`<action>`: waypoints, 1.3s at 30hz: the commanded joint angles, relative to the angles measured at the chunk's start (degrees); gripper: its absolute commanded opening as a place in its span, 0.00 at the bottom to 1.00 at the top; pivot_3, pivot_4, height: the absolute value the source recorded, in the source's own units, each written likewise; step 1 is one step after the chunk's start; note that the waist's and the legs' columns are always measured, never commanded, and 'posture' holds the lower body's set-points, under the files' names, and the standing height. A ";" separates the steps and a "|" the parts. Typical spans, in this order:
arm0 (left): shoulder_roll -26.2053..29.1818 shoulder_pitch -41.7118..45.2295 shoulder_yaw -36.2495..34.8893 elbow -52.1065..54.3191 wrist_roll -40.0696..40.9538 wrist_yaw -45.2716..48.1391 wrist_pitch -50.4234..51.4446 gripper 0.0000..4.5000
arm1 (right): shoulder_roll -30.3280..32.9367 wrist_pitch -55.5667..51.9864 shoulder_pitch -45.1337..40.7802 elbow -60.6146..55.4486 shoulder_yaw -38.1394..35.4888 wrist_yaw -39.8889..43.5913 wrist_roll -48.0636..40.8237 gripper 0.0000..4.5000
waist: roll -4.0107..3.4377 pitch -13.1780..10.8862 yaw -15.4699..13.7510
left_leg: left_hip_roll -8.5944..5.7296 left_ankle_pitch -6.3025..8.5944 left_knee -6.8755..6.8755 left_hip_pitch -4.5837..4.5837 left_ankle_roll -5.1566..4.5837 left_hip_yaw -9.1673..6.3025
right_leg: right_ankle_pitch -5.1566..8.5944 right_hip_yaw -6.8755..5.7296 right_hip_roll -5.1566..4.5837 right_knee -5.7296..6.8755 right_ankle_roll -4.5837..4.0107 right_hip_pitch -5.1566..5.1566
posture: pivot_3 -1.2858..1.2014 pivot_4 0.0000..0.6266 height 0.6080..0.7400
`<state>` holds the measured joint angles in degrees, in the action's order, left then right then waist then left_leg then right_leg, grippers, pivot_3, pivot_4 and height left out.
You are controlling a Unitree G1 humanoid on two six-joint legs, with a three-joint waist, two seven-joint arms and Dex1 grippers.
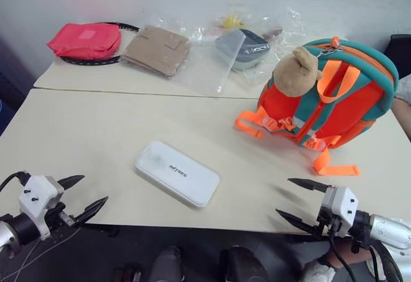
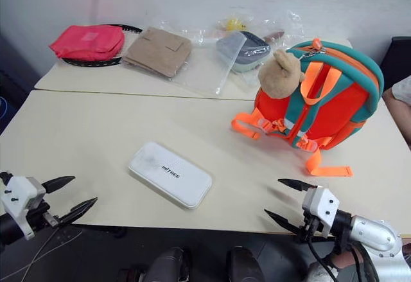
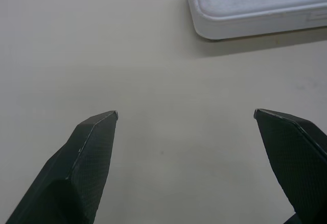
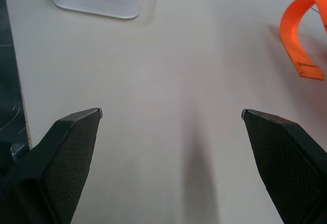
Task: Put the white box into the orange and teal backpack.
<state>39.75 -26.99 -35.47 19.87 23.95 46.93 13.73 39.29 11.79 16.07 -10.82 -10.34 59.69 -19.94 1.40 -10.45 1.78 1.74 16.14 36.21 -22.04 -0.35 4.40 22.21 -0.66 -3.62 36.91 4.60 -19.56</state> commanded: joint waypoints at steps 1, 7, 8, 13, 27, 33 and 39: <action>-0.58 0.36 -1.95 1.49 1.15 -0.19 -1.34 1.00 | -0.71 2.00 -1.27 1.05 0.93 0.44 0.28 1.00 | 0.00 0.00 0.00 | 0.00 0.00 0.00 0.00 0.00 0.00 | 0.00 0.00 0.00 0.00 0.00 0.00 | 0.52 0.24 1.00; 3.12 5.83 -2.32 2.94 6.74 -1.02 6.41 1.00 | 0.45 -4.64 -2.18 -4.14 5.51 3.96 -4.72 0.92 | 0.01 0.00 -0.12 | -0.01 -0.01 0.03 0.00 0.00 -0.01 | 0.00 0.00 -0.01 0.02 0.00 0.01 | 0.52 0.24 1.00; 3.79 8.02 -2.03 1.60 6.70 -1.92 7.02 1.00 | 0.76 -6.95 -2.77 -5.93 6.63 3.82 -5.33 0.89 | 0.02 0.01 -0.20 | -0.01 -0.01 0.03 0.00 0.00 -0.01 | 0.00 -0.01 0.00 0.03 0.00 0.01 | 0.52 0.24 1.00; 5.62 21.88 7.89 -8.57 -1.91 -6.13 4.65 0.67 | 0.39 -14.68 -8.34 -7.87 13.53 2.67 -2.48 0.52 | -0.02 0.01 -0.16 | -0.02 -0.16 0.03 0.04 0.06 -0.21 | -0.02 -0.17 0.00 0.14 -0.03 0.08 | 0.52 0.24 1.00; -0.85 42.26 28.26 -26.50 -9.60 -1.20 -1.51 0.06 | -7.81 -17.02 -23.83 0.66 26.10 -0.65 8.20 0.00 | 0.01 0.02 0.12 | -0.02 -0.26 0.28 -0.18 0.37 -0.19 | -0.03 -0.25 0.03 0.56 -0.02 -0.18 | 0.52 0.24 1.00; 0.26 39.97 29.07 -24.31 -8.66 2.51 0.20 0.06 | -9.95 -17.55 -26.51 2.12 26.10 -2.76 9.29 0.00 | 0.01 0.02 -0.11 | -0.01 -0.27 0.29 -0.18 0.39 -0.20 | -0.03 -0.30 0.01 0.63 -0.02 -0.23 | 0.52 0.24 1.00; 0.00 34.16 28.64 -14.54 -5.96 2.92 5.03 0.06 | -8.34 -21.43 -29.17 2.73 20.71 -4.26 7.25 0.00 | 0.00 0.01 -0.08 | -0.03 -0.25 0.30 -0.18 0.35 -0.21 | -0.02 -0.28 -0.04 0.60 -0.02 -0.17 | 0.52 0.24 1.00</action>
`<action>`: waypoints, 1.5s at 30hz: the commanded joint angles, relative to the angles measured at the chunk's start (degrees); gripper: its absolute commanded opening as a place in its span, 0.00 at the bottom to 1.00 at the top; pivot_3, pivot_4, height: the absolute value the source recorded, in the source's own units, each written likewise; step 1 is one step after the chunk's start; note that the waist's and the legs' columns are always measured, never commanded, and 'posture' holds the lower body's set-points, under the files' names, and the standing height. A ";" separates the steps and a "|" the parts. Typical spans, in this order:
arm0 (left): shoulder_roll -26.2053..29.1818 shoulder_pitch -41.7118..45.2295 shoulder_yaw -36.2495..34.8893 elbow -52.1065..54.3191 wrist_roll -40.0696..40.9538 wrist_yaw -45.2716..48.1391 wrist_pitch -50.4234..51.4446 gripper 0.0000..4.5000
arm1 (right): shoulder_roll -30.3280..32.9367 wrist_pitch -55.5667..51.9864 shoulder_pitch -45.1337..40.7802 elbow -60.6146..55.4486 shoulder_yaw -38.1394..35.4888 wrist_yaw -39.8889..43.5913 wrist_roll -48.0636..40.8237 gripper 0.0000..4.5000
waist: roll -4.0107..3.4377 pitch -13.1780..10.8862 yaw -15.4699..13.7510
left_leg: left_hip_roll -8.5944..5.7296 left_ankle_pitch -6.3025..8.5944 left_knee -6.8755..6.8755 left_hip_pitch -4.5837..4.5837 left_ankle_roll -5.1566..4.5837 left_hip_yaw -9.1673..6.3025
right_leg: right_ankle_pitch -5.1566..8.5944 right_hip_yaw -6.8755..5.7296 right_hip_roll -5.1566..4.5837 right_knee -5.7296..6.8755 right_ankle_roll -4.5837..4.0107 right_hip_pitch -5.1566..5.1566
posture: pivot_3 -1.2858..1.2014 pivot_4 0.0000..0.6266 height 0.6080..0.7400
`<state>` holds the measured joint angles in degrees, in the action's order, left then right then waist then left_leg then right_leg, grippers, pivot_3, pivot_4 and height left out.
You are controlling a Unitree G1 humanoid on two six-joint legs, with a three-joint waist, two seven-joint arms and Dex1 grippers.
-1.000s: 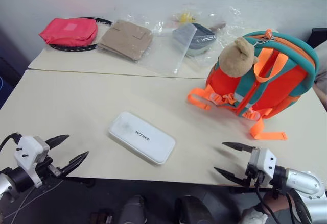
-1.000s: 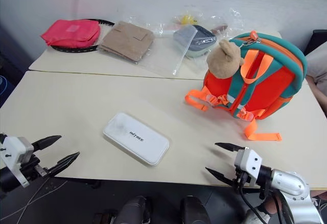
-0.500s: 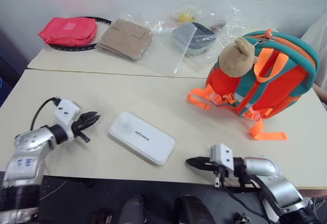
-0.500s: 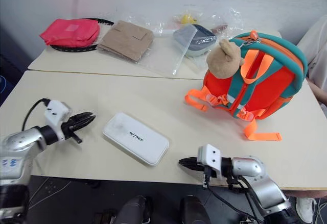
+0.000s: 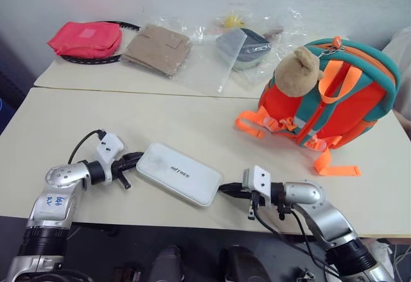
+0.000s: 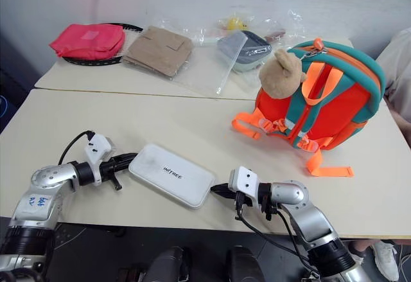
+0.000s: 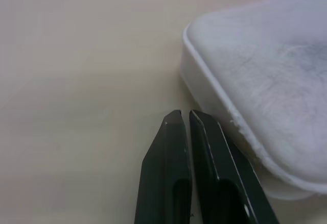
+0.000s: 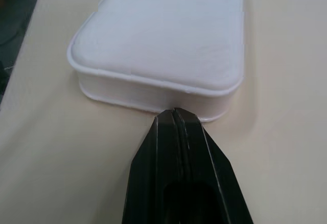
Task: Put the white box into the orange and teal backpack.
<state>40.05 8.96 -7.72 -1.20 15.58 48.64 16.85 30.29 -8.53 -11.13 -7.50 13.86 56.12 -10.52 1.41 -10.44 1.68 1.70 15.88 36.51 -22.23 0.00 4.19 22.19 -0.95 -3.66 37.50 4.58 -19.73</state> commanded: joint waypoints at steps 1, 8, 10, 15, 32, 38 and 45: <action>-0.67 -2.57 0.84 8.10 2.78 0.75 2.85 0.06 | 0.91 -1.70 -2.49 -0.28 -4.22 -0.62 -2.57 0.00 | 0.00 0.00 0.01 | 0.00 0.00 0.00 0.00 0.00 0.00 | 0.00 0.00 0.00 -0.01 0.00 0.00 | 0.52 0.24 1.00; -4.25 -7.43 0.57 16.42 3.60 -3.06 7.00 0.06 | 2.32 -1.71 -6.15 4.68 -5.48 0.34 -0.70 0.00 | -0.02 -0.01 0.08 | 0.00 0.01 -0.03 0.00 -0.02 -0.02 | 0.00 0.00 0.01 -0.09 0.00 -0.02 | 0.52 0.24 1.00; -3.14 -8.48 -0.28 17.26 2.32 -4.96 10.20 0.06 | 4.42 -0.59 -6.39 6.14 -5.35 1.41 0.84 0.00 | -0.02 -0.01 0.05 | 0.00 0.01 -0.03 0.00 -0.02 -0.02 | 0.00 0.00 0.01 -0.08 0.00 -0.02 | 0.52 0.24 1.00; 0.57 -10.46 -8.72 14.05 6.24 -5.91 17.89 0.14 | 9.06 2.61 -5.17 9.09 -7.48 3.46 1.44 0.00 | -0.02 -0.01 0.28 | 0.01 0.04 -0.04 0.07 -0.08 -0.03 | 0.00 -0.01 0.02 -0.13 -0.01 0.03 | 0.52 0.24 1.00; 6.53 12.91 -11.93 -9.67 49.88 -13.89 75.65 1.00 | 5.67 6.03 -10.21 12.73 -5.27 5.16 1.81 0.00 | -0.03 -0.04 0.27 | -0.03 -0.10 -0.01 0.03 0.13 -0.26 | 0.01 -0.12 0.02 0.10 -0.02 0.04 | 0.52 0.24 1.00; 5.04 14.86 -5.95 -10.98 59.81 -23.79 75.65 1.00 | 2.38 6.57 -12.81 13.93 -2.77 4.48 2.93 0.00 | 0.00 -0.06 0.29 | -0.02 -0.10 0.05 -0.02 0.14 -0.29 | 0.01 -0.13 0.02 0.10 -0.02 0.01 | 0.52 0.24 1.00; -0.91 17.69 -7.15 -13.90 64.75 -31.43 75.65 1.00 | 0.22 6.72 -13.59 14.34 -1.50 4.24 3.55 0.00 | 0.00 -0.06 -0.14 | -0.04 -0.07 0.42 -0.05 0.12 -0.37 | 0.01 -0.15 0.02 0.11 -0.02 0.06 | 0.52 0.24 1.00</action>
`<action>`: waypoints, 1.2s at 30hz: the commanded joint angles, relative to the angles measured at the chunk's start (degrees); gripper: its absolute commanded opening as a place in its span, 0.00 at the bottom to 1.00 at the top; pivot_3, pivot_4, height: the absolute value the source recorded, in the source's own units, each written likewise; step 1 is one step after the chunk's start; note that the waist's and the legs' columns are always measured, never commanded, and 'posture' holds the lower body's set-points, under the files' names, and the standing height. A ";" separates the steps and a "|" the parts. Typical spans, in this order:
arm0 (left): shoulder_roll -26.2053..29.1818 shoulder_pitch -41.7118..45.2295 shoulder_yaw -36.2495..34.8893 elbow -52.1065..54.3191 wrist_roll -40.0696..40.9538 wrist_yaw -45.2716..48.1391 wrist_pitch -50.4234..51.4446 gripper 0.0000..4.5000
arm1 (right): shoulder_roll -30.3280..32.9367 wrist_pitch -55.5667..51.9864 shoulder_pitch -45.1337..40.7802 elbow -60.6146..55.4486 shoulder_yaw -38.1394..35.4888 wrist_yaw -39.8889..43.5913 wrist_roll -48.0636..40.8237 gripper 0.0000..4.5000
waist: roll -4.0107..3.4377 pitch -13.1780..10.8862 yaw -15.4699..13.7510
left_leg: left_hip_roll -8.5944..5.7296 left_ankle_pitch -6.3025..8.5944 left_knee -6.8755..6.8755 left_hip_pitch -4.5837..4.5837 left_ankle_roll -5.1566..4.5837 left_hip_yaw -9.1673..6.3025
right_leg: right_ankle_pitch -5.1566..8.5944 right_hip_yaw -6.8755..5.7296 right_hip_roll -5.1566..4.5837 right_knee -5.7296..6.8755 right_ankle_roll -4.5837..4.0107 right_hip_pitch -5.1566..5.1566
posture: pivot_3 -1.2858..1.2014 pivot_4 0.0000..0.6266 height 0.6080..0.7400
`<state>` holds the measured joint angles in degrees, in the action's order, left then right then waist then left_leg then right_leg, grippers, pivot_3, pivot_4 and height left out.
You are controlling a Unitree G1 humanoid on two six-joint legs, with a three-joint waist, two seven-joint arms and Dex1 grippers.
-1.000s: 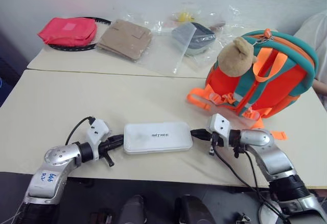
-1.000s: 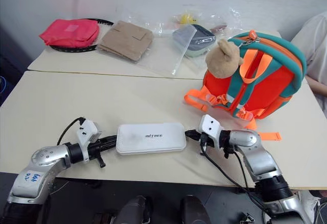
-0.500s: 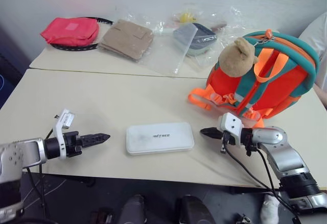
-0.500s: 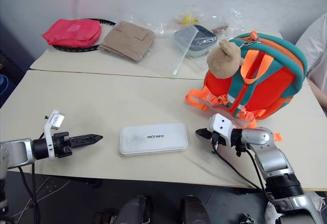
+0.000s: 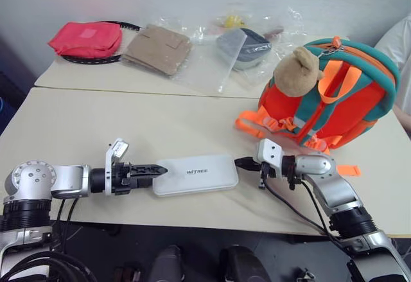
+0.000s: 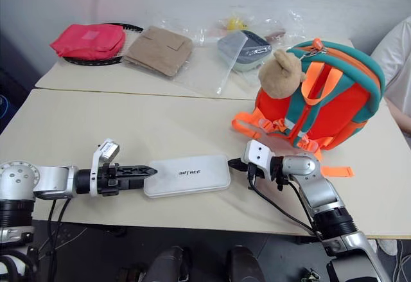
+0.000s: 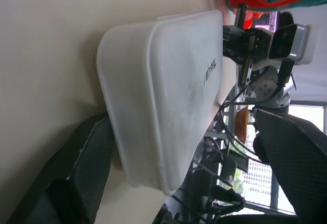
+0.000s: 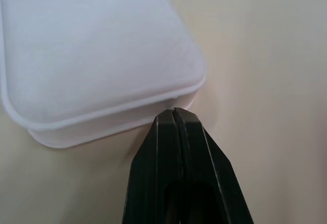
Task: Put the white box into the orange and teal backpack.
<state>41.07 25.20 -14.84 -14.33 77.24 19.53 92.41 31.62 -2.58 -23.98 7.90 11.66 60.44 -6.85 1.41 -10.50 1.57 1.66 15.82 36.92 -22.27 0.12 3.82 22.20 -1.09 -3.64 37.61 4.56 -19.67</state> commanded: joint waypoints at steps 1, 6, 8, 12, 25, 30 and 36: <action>-3.18 2.30 -0.57 -1.35 3.24 -3.28 0.09 1.00 | -1.32 0.85 -0.74 -1.03 0.84 -0.06 0.01 0.00 | 0.00 0.00 -0.06 | 0.00 0.01 0.06 -0.01 -0.01 -0.04 | 0.00 0.00 0.00 -0.01 0.00 0.04 | 0.52 0.24 1.00; -8.04 5.07 -2.97 -2.31 5.07 -6.57 0.09 1.00 | -1.37 1.42 -0.54 -0.66 0.71 0.17 0.07 0.00 | 0.01 0.00 0.02 | -0.03 0.02 0.16 -0.07 -0.03 -0.05 | 0.00 -0.03 -0.01 -0.02 0.00 0.05 | 0.52 0.24 1.00; -8.27 4.14 -2.81 0.29 5.63 -6.44 0.09 0.91 | -0.80 1.77 -0.12 -0.64 0.14 0.60 -0.17 0.00 | 0.01 0.00 0.13 | -0.02 0.02 0.15 -0.07 0.00 -0.06 | 0.00 -0.04 0.01 -0.02 0.00 0.04 | 0.52 0.24 1.00; -7.45 3.27 -3.61 1.93 6.96 -6.12 0.09 0.68 | 0.36 2.01 1.53 -1.35 -2.14 1.09 -1.91 0.00 | 0.01 0.00 0.15 | 0.01 0.01 0.14 -0.07 0.04 -0.04 | 0.00 -0.04 0.04 -0.04 0.01 0.04 | 0.52 0.24 1.00; -3.37 -8.85 -10.15 19.23 7.84 1.88 -10.59 0.29 | 5.23 -9.60 25.74 -18.30 -29.43 -5.06 -21.97 0.63 | -0.04 -0.03 -0.12 | 0.01 0.08 0.00 -0.13 0.03 -0.09 | 0.00 -0.03 0.04 -0.41 0.01 0.15 | 0.52 0.24 1.00; -3.45 -17.52 -12.53 26.96 -4.68 18.58 -29.44 0.29 | 5.28 -6.85 30.07 -15.17 -39.21 -10.06 -21.92 0.99 | -0.11 -0.06 0.20 | 0.01 0.06 -0.27 -0.04 0.09 0.10 | 0.01 0.07 0.09 -0.64 -0.01 0.20 | 0.52 0.24 1.00; -3.04 -22.64 -13.39 27.77 -8.89 27.93 -37.69 0.29 | 6.61 -4.51 21.05 -7.39 -40.95 -10.70 -23.06 0.99 | -0.22 -0.12 0.29 | 0.01 -0.07 -0.67 0.07 0.13 0.19 | 0.03 0.15 0.12 -0.71 -0.05 0.13 | 0.52 0.24 1.00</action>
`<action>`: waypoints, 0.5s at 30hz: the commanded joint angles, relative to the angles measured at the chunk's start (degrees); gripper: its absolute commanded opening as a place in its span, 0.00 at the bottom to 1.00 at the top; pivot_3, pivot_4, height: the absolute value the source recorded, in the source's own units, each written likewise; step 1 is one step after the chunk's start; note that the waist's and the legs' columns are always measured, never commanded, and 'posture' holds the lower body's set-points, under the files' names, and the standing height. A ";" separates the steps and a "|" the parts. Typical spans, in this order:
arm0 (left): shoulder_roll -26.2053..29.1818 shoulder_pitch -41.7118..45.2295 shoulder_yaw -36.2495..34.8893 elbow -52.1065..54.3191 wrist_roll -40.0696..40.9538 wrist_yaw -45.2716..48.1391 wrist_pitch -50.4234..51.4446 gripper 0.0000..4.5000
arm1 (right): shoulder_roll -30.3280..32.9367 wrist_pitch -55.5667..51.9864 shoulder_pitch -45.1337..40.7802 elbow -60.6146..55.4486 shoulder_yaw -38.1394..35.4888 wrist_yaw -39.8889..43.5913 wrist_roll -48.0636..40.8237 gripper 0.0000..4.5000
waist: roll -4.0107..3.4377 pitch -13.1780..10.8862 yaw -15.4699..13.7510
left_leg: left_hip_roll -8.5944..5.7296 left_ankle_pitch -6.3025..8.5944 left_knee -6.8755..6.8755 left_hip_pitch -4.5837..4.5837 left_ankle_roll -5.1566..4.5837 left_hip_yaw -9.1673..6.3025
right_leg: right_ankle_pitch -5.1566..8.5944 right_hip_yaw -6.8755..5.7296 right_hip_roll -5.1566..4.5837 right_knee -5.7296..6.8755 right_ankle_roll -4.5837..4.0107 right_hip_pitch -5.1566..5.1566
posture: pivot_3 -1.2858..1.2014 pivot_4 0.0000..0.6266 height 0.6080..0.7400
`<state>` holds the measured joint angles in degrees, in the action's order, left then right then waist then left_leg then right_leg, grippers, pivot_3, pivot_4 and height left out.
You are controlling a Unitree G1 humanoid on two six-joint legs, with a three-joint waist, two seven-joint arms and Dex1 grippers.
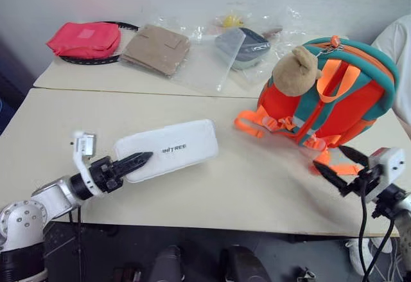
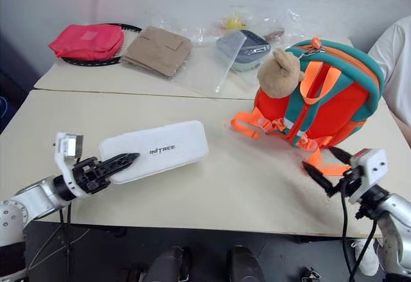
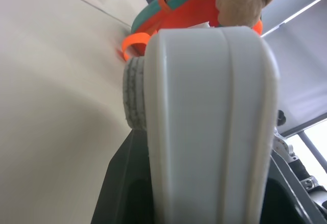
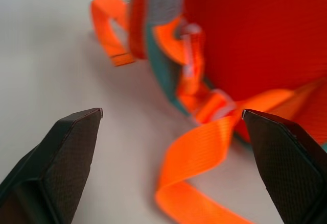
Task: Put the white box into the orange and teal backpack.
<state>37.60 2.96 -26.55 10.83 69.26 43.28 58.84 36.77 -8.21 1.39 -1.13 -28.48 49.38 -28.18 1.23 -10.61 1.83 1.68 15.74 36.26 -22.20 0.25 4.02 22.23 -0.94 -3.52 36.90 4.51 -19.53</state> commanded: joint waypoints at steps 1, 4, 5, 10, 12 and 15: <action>0.11 -0.54 -1.77 2.55 -1.30 4.48 -5.23 0.29 | 1.56 0.83 -6.45 2.96 0.01 0.81 -1.85 0.99 | -0.06 -0.04 -0.04 | 0.00 -0.01 0.00 0.00 -0.02 0.02 | 0.00 0.02 0.00 0.01 0.00 -0.01 | 0.52 0.24 1.00; -0.47 -1.37 -1.60 2.85 -2.28 5.56 -7.62 0.29 | 1.13 -1.57 -14.50 7.30 5.48 4.88 -2.32 0.99 | -0.06 -0.04 -0.04 | 0.01 -0.02 -0.02 0.00 -0.05 -0.02 | 0.00 0.00 -0.01 0.04 0.00 -0.03 | 0.52 0.24 1.00; -0.70 -2.09 -1.58 3.37 -2.64 5.69 -8.34 0.29 | 0.76 -1.94 -16.15 8.29 6.48 5.82 -2.55 0.99 | -0.08 -0.05 0.03 | 0.02 -0.01 -0.02 0.01 -0.06 -0.02 | 0.00 0.00 -0.01 0.04 0.00 -0.03 | 0.52 0.24 1.00; -1.87 -5.31 -4.15 4.67 -1.78 4.68 -10.59 0.29 | -2.14 -3.64 -24.51 12.98 11.86 9.05 -3.06 0.95 | -0.08 -0.05 -0.05 | 0.01 0.03 -0.04 -0.08 -0.12 -0.04 | 0.00 -0.02 -0.02 0.02 0.00 -0.09 | 0.52 0.24 1.00; -2.25 -6.23 -5.38 4.89 -1.66 3.82 -11.48 0.29 | -3.46 -3.60 -27.16 14.51 13.42 9.65 -2.97 0.86 | -0.08 -0.05 -0.05 | 0.02 0.03 -0.02 -0.15 -0.14 -0.04 | 0.00 -0.02 -0.03 0.02 0.01 -0.16 | 0.52 0.24 1.00; -3.86 -7.26 -7.87 5.18 0.22 0.98 -12.17 0.29 | -6.11 -0.52 -30.74 18.13 15.20 9.90 -1.30 0.65 | -0.08 -0.05 -0.01 | 0.01 0.04 0.04 -0.14 -0.17 -0.05 | -0.01 -0.03 -0.05 0.04 0.01 -0.12 | 0.52 0.24 1.00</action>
<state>34.26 -4.06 -31.78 13.47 66.73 45.35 47.93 31.27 -11.14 -28.01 16.42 -13.50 58.74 -29.87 1.14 -10.66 1.82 1.69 15.80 36.32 -22.33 0.04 3.95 22.22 -0.98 -3.57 36.94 4.52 -19.63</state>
